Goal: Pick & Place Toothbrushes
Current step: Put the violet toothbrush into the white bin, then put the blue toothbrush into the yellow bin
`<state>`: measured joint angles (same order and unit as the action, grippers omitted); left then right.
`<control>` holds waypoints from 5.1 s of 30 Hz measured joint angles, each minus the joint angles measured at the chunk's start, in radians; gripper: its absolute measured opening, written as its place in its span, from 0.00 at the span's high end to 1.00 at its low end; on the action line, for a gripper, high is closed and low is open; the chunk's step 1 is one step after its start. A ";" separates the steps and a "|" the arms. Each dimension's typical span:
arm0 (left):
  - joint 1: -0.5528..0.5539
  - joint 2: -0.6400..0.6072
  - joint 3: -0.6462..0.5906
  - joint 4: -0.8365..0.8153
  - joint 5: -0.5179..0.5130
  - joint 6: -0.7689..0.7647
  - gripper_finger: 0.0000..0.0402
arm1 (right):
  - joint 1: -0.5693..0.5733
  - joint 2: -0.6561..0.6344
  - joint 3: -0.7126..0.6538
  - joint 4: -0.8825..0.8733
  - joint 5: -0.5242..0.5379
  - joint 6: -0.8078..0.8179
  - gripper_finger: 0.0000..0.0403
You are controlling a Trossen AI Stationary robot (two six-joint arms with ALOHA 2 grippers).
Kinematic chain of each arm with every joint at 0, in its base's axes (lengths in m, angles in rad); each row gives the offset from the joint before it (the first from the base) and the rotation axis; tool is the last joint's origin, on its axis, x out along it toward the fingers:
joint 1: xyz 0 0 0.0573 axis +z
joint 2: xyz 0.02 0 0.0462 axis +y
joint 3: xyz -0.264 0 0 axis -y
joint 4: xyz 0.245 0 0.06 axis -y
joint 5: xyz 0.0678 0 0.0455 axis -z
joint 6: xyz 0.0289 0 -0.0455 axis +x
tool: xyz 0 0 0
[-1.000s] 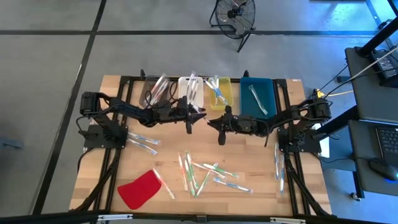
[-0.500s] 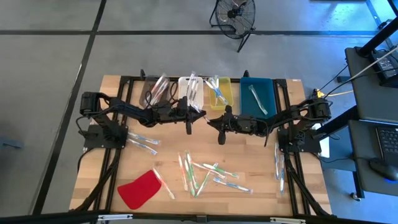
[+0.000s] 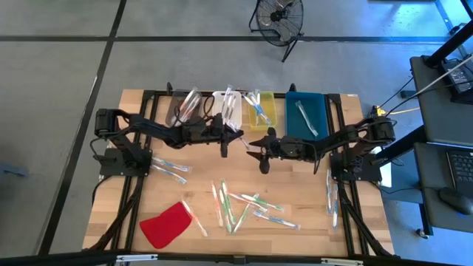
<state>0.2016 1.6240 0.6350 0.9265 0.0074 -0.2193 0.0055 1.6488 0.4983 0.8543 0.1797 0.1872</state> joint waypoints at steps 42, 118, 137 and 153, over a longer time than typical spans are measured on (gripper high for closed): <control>0.399 -0.134 0.504 -1.138 -0.049 0.051 0.96 | 0.001 -0.230 0.000 -0.373 -0.015 0.104 0.55; 0.446 0.243 0.785 -1.432 0.011 0.095 0.73 | 0.001 -0.229 -0.001 -0.438 -0.021 0.119 0.68; 0.440 0.209 0.784 -1.448 0.021 0.145 0.61 | 0.060 -0.324 -0.001 -0.575 -0.222 0.199 0.80; 0.312 0.119 0.779 -1.495 0.034 0.188 0.67 | 0.188 -0.488 0.000 -0.805 -0.206 0.288 0.96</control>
<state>0.5136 1.7435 1.4136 -0.5680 0.0412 -0.0312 0.1937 1.1611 0.4986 0.0492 -0.0268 0.4753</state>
